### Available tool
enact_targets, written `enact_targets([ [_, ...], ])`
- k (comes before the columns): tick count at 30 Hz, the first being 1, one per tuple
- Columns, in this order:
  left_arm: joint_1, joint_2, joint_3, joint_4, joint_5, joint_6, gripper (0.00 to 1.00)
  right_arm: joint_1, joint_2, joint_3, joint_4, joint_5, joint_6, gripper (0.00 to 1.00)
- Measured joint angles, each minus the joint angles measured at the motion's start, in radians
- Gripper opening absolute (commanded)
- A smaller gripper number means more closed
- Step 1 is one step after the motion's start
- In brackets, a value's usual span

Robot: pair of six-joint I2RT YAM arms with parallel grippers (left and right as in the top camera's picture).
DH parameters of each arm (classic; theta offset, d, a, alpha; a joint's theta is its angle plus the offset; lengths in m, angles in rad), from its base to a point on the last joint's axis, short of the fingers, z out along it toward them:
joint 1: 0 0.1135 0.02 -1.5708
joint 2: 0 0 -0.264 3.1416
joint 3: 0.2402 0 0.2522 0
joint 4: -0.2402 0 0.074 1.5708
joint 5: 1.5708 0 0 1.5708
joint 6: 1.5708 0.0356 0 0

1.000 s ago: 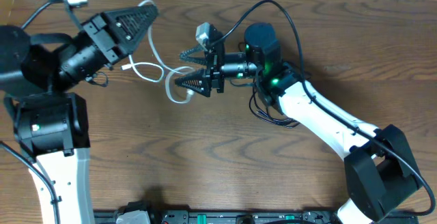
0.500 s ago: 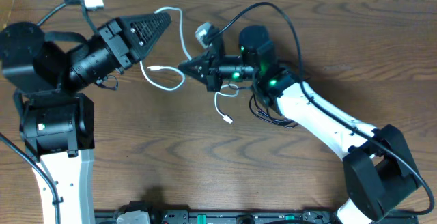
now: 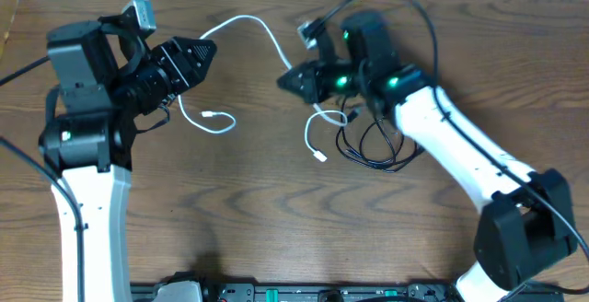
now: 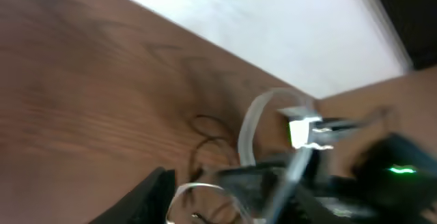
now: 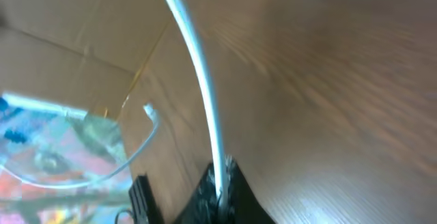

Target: Untangle cables

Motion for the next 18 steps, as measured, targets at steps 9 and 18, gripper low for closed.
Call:
enact_targets([
  [9, 0.000, 0.077, 0.000, -0.044, -0.058, 0.029, 0.72, -0.019, -0.001, 0.373, -0.457, 0.164, -0.159, 0.01],
  [18, 0.000, 0.135, 0.000, -0.076, -0.064, 0.090, 0.77, -0.127, -0.004, 0.718, -0.563, 0.210, -0.220, 0.01],
])
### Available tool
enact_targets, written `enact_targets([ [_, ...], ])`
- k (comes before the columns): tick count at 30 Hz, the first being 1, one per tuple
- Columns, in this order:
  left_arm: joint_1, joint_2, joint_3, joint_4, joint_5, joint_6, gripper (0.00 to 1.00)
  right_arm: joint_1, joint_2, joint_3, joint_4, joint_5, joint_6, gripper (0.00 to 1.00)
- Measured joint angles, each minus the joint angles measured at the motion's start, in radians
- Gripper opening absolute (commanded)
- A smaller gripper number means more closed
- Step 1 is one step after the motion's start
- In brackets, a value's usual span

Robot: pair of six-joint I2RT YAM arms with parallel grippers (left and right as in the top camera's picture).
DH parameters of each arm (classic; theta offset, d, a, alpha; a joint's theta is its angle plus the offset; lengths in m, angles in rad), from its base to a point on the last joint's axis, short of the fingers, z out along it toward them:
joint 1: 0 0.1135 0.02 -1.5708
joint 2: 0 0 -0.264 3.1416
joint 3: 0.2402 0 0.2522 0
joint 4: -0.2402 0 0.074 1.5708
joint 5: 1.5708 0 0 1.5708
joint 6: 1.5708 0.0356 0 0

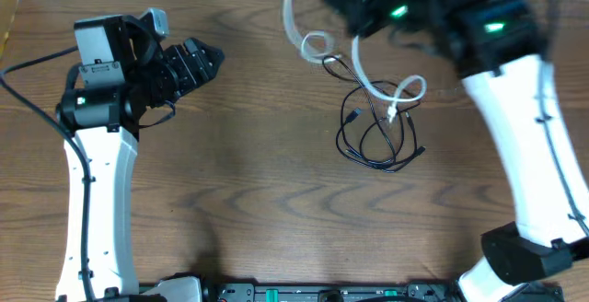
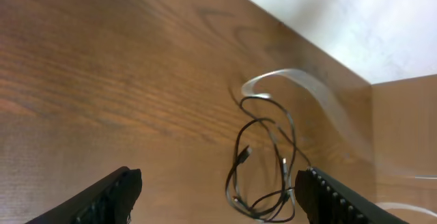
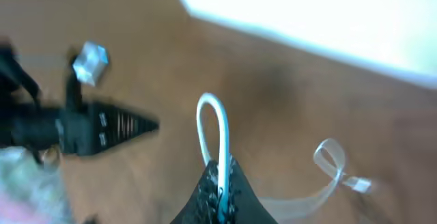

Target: Untangle cables

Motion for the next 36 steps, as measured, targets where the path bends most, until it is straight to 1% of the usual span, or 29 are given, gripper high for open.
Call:
enact_targets([
  [6, 0.000, 0.015, 0.000, -0.020, -0.005, 0.011, 0.77, -0.211, -0.009, 0.139, 0.014, 0.003, 0.031, 0.01],
  [13, 0.000, 0.016, 0.000, -0.028, -0.036, 0.011, 0.77, -0.509, -0.012, 0.151, 0.033, 0.005, 0.078, 0.01],
  [19, -0.010, 0.016, 0.000, -0.030, -0.047, 0.013, 0.77, -0.694, 0.004, 0.151, 0.042, 0.031, 0.081, 0.01],
  [22, -0.043, 0.016, 0.000, -0.032, -0.049, 0.038, 0.77, -0.750, 0.056, 0.151, 0.088, 0.066, 0.076, 0.01],
  [28, -0.100, 0.016, 0.000, -0.032, -0.049, 0.061, 0.77, -0.801, 0.219, 0.153, 0.263, 0.160, 0.062, 0.01],
  [33, -0.142, 0.016, 0.000, -0.034, -0.049, 0.063, 0.77, -0.814, 0.369, 0.153, 0.384, 0.328, 0.059, 0.01],
  [36, -0.176, 0.016, 0.000, -0.034, -0.049, 0.063, 0.77, -0.819, 0.451, 0.153, 0.408, 0.428, 0.059, 0.01],
])
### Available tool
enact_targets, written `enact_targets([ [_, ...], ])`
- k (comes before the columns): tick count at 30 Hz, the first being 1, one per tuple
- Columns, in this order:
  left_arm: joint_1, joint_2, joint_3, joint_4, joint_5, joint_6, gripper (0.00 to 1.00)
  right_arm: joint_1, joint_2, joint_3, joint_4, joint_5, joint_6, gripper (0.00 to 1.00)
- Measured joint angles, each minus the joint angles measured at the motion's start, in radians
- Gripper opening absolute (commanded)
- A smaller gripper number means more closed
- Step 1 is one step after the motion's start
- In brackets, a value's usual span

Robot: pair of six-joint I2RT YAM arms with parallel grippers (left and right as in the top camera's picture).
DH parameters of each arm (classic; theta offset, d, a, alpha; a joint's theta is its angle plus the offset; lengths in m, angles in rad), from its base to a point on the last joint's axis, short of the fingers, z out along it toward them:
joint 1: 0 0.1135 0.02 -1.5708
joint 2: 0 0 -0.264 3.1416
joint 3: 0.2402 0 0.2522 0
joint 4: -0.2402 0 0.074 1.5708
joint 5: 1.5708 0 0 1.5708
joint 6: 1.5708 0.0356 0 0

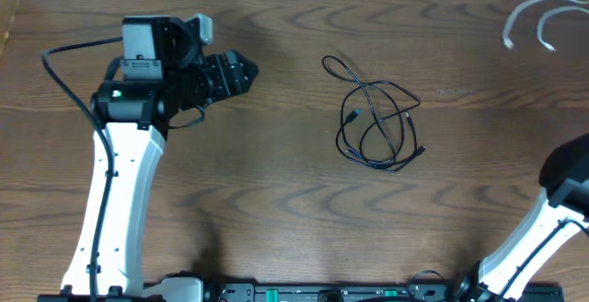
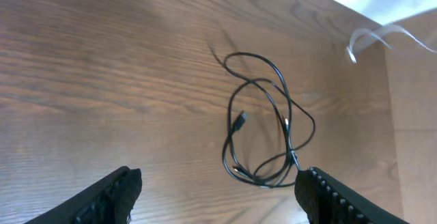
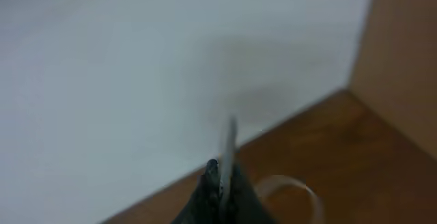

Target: Untangle cables

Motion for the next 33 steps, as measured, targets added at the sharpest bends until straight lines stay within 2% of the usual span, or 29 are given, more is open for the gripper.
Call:
enact_targets([
  [4, -0.041, 0.000, 0.000, 0.000, -0.010, 0.000, 0.77, -0.011, 0.076, 0.000, 0.010, 0.060, -0.001, 0.04],
  [5, -0.051, 0.000, 0.000, 0.000, -0.018, 0.000, 0.77, -0.014, 0.093, 0.000, 0.010, 0.070, 0.000, 0.23],
  [6, -0.061, 0.000, -0.001, 0.000, -0.026, 0.000, 0.77, -0.017, 0.106, 0.000, 0.010, 0.076, -0.002, 0.74],
  [7, -0.071, 0.000, -0.002, 0.000, -0.034, 0.000, 0.77, -0.019, 0.120, 0.000, 0.008, 0.082, 0.000, 0.99],
  [13, -0.109, 0.000, -0.004, 0.022, -0.069, 0.003, 0.77, -0.025, 0.136, 0.000, -0.053, 0.088, 0.008, 0.99],
  [16, -0.127, 0.006, -0.004, 0.047, -0.077, 0.009, 0.86, -0.025, 0.135, 0.000, -0.123, 0.063, 0.010, 0.99],
  [21, -0.170, 0.039, -0.005, 0.098, -0.082, 0.002, 0.88, -0.025, 0.090, -0.003, -0.291, -0.032, 0.011, 0.99],
  [28, -0.293, 0.169, -0.006, 0.258, -0.086, -0.098, 0.88, -0.005, -0.116, -0.001, -0.462, -0.117, 0.030, 0.99],
  [33, -0.388, 0.312, -0.007, 0.407, -0.105, -0.233, 0.88, 0.032, -0.185, 0.016, -0.569, -0.140, 0.033, 0.99],
])
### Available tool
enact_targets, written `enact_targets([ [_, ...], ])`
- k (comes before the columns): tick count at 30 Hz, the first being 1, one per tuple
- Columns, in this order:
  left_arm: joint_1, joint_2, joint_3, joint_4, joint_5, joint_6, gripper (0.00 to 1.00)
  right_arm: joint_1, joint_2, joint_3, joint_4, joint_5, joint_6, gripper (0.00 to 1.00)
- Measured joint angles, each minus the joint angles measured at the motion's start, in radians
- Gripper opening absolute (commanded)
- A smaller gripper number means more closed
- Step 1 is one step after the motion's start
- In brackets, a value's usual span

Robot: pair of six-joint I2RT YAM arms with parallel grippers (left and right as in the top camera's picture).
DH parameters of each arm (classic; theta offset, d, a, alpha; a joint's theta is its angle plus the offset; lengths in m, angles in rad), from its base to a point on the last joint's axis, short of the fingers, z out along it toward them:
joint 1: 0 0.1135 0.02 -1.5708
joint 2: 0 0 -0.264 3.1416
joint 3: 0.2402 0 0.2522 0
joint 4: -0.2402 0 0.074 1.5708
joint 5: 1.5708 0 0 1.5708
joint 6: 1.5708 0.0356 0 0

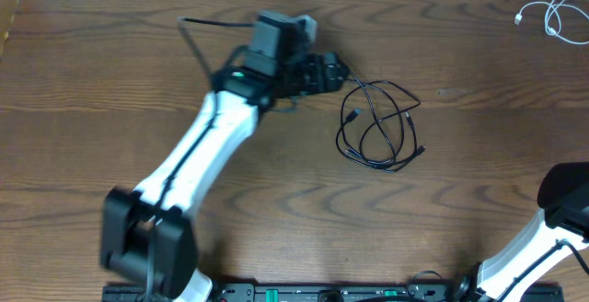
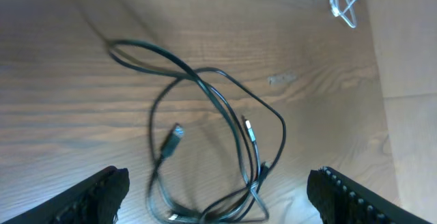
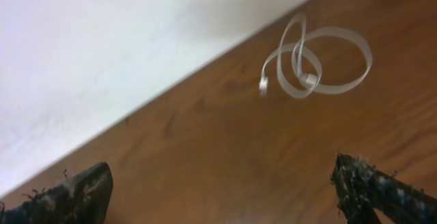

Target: Untangle cables

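A tangled black cable (image 1: 377, 122) lies in loops on the wooden table (image 1: 276, 210); the left wrist view shows it close below (image 2: 212, 121). My left gripper (image 1: 336, 70) hovers at the cable's left edge, open (image 2: 218, 179), its fingers wide apart with nothing between them. A white cable (image 1: 552, 12) lies coiled by itself at the table's back right corner, seen ahead in the right wrist view (image 3: 317, 60). My right gripper (image 3: 222, 173) is open and empty, short of the white coil; the overhead view does not show it.
A white wall (image 3: 102, 46) runs along the table's back edge. The right arm's base (image 1: 566, 201) stands at the right edge. A black rail (image 1: 304, 293) lines the front edge.
My right gripper was shut on the white cable at the back right corner; now it is open and the cable lies on the table. My left gripper has moved right, up to the black cable.
The white cable stretched between both grippers beside the black tangle. Then my left gripper was open and empty while the right held the white cable at the back. Then the right had it at the far right corner, and now it lies there, let go.
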Motion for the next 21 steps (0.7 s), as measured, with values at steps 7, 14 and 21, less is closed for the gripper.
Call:
enact_targets([
  [7, -0.101, 0.186, -0.005, 0.220, -0.048, -0.176, 0.71, 0.029, 0.028, -0.008, -0.118, -0.006, 0.001, 0.99],
  [14, -0.180, 0.279, -0.005, 0.295, -0.133, -0.264, 0.08, 0.069, 0.028, -0.008, -0.226, -0.007, 0.002, 0.84],
  [21, -0.192, 0.278, -0.006, 0.251, -0.205, -0.235, 0.07, 0.116, 0.028, -0.008, -0.276, -0.011, -0.016, 0.82],
])
